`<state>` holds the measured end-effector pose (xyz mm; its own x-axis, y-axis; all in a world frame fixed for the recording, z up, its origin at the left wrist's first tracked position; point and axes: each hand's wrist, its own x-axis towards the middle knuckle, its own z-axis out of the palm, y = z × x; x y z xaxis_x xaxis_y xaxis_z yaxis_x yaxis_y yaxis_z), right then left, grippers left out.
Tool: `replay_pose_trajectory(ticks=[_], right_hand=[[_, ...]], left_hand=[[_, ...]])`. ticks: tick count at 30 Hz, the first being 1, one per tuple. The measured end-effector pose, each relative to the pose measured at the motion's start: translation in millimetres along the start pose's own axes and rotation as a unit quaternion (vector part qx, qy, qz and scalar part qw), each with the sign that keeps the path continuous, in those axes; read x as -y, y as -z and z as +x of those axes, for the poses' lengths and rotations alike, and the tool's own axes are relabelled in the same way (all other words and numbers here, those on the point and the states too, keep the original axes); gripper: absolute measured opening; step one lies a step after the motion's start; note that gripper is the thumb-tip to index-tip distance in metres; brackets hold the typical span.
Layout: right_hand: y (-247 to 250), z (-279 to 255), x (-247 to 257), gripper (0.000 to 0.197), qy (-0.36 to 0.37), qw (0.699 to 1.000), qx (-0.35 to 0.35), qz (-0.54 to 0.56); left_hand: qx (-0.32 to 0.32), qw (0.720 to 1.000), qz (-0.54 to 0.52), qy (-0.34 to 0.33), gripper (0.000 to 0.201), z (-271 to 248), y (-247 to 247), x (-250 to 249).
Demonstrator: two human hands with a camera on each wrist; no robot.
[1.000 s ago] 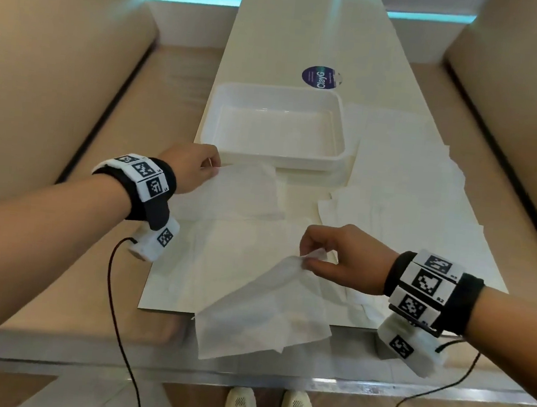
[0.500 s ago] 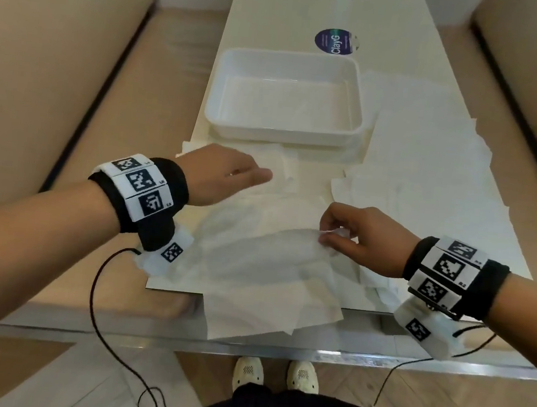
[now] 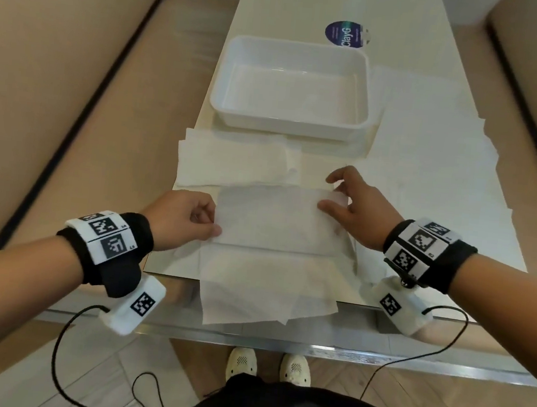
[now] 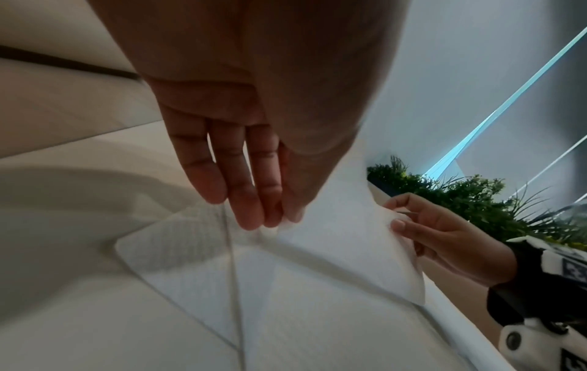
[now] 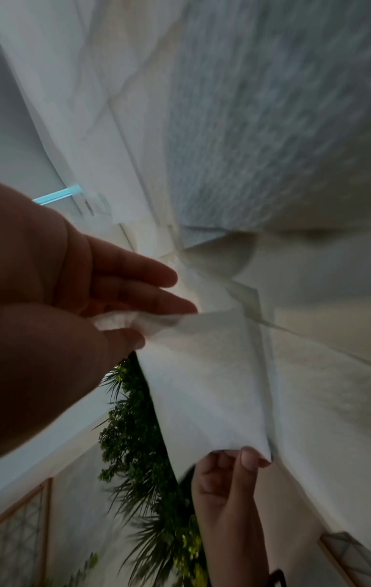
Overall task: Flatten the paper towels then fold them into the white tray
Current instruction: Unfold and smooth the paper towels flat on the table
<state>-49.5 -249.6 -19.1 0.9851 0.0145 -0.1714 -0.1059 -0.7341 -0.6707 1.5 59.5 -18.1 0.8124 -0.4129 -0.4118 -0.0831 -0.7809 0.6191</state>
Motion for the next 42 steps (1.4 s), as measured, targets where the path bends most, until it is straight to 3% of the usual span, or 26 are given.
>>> replay_pose_trajectory(ticks=[3,6,11,15,18,22,25,28,31,34,42], right_hand=[[-4.6,2.7,2.1,0.078,-0.005,1.0,0.03,-0.003],[-9.7,1.7,3.2,0.094,-0.002,0.998,0.049,-0.039],[-18.7,-1.2,9.1,0.087,0.035,0.986,0.004,-0.166],[-25.8,-4.4,27.7,0.056,0.145,0.959,-0.007,-0.242],[-39.4,-3.6,43.4,0.039,0.193,0.944,0.043,-0.265],[-59.9,2.0,50.3,0.056,0.163,0.93,0.106,-0.313],[-64.7,2.3,50.0,0.066,0.132,0.922,0.137,-0.338],[-66.4,-1.1,49.6,0.068,0.13,0.918,0.15,-0.342],[-69.9,-3.2,46.4,0.071,0.124,0.92,0.144,-0.342],[-73.2,-5.1,41.6,0.071,0.113,0.919,0.146,-0.349],[-53.5,-16.0,22.6,0.077,0.046,0.921,0.174,-0.347]], left_hand=[[-0.006,1.0,-0.001,0.012,0.015,6.9,-6.3,0.9],[-0.012,1.0,-0.005,0.02,0.015,10.6,-9.6,0.4],[-0.02,0.998,0.054,0.008,0.021,4.9,-11.0,-3.8],[-0.027,0.998,0.064,0.0,0.026,-2.1,-11.4,-6.1],[-0.018,0.996,0.083,-0.011,0.03,-6.0,-12.0,-5.3],[-0.027,0.988,0.149,-0.036,0.037,-7.8,-13.3,-7.8],[-0.066,0.981,0.146,-0.107,0.034,-4.3,-15.7,-20.1],[-0.04,0.964,0.213,-0.156,0.054,4.5,-25.6,-31.8],[0.027,0.951,0.285,-0.118,0.072,12.5,-41.6,-41.4],[0.077,0.944,0.311,-0.084,0.073,18.9,-54.3,-39.9],[0.108,0.925,0.353,-0.087,0.077,11.2,-43.5,-14.8]])
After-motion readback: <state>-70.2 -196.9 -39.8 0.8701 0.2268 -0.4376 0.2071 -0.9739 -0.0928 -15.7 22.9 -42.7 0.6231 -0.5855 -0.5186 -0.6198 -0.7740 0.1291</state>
